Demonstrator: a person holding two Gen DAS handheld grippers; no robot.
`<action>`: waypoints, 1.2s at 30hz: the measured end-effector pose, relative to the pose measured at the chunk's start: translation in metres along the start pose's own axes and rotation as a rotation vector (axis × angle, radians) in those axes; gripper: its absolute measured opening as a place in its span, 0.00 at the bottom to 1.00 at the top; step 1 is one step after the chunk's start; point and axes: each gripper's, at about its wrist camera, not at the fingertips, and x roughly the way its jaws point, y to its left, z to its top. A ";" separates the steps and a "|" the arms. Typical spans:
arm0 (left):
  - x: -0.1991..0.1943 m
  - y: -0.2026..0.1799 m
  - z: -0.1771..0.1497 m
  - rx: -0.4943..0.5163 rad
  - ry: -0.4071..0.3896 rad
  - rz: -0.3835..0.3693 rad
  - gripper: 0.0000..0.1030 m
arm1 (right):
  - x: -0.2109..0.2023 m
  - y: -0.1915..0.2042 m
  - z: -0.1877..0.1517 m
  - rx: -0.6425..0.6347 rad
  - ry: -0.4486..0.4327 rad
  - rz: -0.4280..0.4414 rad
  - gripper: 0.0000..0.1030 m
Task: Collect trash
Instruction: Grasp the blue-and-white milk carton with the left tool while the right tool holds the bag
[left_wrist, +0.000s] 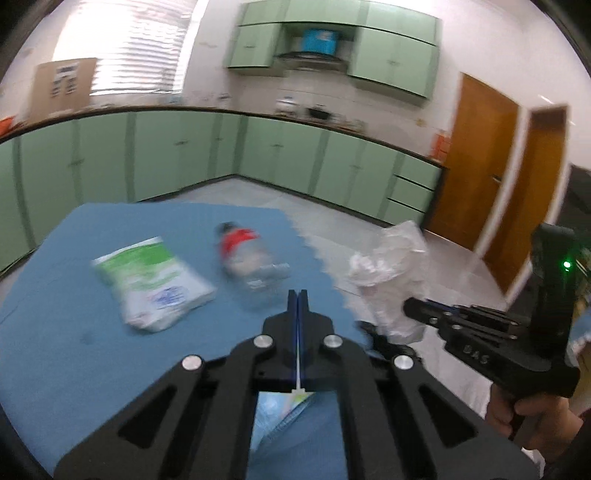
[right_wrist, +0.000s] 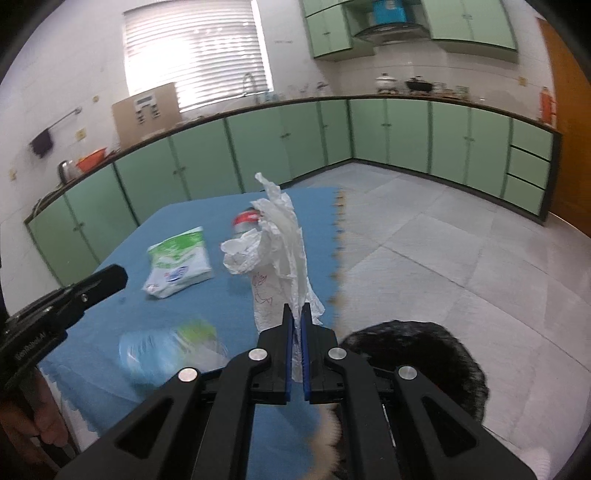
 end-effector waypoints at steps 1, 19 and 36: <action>0.007 -0.008 0.000 0.016 0.003 -0.008 0.00 | -0.002 -0.009 -0.001 0.016 -0.002 -0.015 0.04; 0.022 0.024 -0.044 0.024 0.155 0.077 0.78 | 0.010 -0.019 -0.017 0.037 0.036 -0.010 0.04; 0.051 0.037 -0.071 -0.022 0.271 0.024 0.23 | 0.015 -0.022 -0.015 0.058 0.054 -0.029 0.04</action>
